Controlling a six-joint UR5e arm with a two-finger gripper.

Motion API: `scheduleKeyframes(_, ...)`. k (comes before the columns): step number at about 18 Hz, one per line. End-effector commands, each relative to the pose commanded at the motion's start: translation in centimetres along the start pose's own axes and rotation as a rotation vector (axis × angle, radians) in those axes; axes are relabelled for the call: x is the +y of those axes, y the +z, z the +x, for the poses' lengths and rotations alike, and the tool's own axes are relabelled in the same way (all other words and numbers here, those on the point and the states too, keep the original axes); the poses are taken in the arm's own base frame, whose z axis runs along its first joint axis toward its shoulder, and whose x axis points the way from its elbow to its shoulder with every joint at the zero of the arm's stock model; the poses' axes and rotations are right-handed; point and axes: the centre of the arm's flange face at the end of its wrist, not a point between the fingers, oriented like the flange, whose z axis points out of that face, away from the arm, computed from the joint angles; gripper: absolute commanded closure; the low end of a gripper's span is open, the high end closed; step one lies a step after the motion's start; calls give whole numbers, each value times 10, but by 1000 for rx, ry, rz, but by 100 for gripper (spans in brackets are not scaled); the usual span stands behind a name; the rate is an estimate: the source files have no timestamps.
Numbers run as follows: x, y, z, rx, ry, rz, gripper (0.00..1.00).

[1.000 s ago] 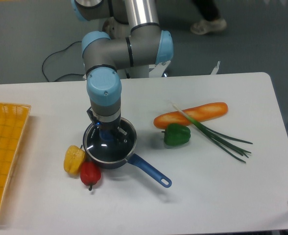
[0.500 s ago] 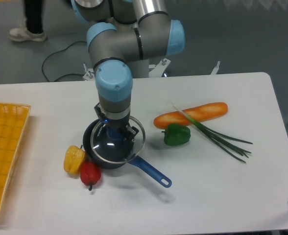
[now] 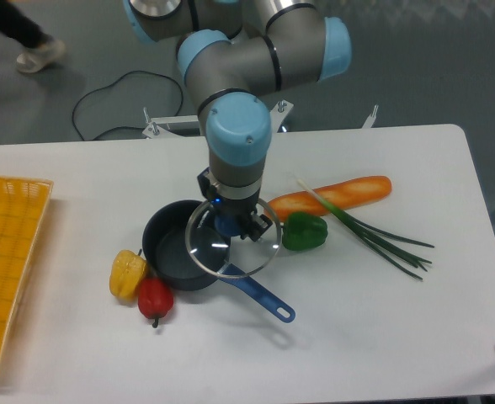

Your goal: Open the lid

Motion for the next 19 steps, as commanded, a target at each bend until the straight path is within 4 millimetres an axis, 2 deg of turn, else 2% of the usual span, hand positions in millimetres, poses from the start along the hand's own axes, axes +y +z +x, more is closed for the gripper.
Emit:
scheduleKeyframes(3,14,-3,-9,-1,22,2,52)
scheduleKeyframes(11,24,-8,-14,-6,22,7,52)
scheduleKeyframes(19,26,-11,-13,-11,20,10,52)
